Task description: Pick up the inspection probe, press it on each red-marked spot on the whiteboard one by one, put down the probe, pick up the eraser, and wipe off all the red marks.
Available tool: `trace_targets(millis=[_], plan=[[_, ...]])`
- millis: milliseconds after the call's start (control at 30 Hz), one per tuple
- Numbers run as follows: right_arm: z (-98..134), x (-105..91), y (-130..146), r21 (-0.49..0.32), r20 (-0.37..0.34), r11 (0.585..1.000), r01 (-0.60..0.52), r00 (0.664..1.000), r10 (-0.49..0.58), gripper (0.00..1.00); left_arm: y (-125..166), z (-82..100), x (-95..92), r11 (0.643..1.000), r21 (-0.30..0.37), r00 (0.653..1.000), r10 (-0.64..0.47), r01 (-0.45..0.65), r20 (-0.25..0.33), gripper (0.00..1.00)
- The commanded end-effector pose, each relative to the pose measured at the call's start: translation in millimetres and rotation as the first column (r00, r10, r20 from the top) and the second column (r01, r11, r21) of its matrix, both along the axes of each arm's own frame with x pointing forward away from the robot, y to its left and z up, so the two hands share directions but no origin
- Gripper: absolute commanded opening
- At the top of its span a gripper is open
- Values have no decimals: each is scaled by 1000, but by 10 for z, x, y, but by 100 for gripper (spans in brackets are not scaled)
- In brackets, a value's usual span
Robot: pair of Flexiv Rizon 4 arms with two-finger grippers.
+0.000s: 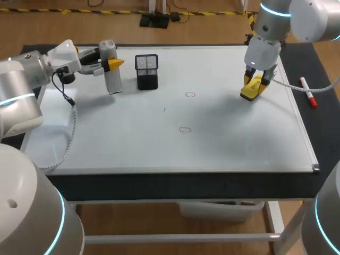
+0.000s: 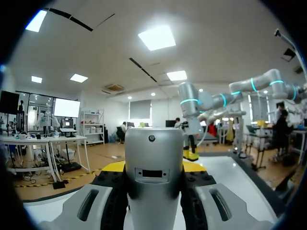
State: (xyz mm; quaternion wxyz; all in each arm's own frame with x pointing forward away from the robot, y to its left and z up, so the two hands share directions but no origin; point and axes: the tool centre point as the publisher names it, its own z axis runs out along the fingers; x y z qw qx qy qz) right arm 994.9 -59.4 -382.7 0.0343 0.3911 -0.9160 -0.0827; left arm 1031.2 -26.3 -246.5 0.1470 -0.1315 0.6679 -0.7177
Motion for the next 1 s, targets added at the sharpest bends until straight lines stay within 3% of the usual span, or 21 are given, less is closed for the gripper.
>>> trace_targets(millis=[33, 300, 700, 1000], plan=[[8, 11, -3, -4, -2, 1000, -2, 1000, 2, 0, 75, 57, -85, 1000, 7, 1000, 20, -20, 2, 0], [8, 11, -3, -4, -2, 1000, -2, 1000, 2, 0, 204, 68, -72, 999, 6, 999, 44, -44, 0, 0], [26, 94, 475, -58, 0, 990, -127, 992, 128, 0, 251, 63, -52, 999, 6, 999, 51, -51, -2, 0], [30, 140, 922, -59, 23, 965, -256, 966, 258, 0, 251, 63, -52, 999, 6, 999, 51, -51, -2, 0]])
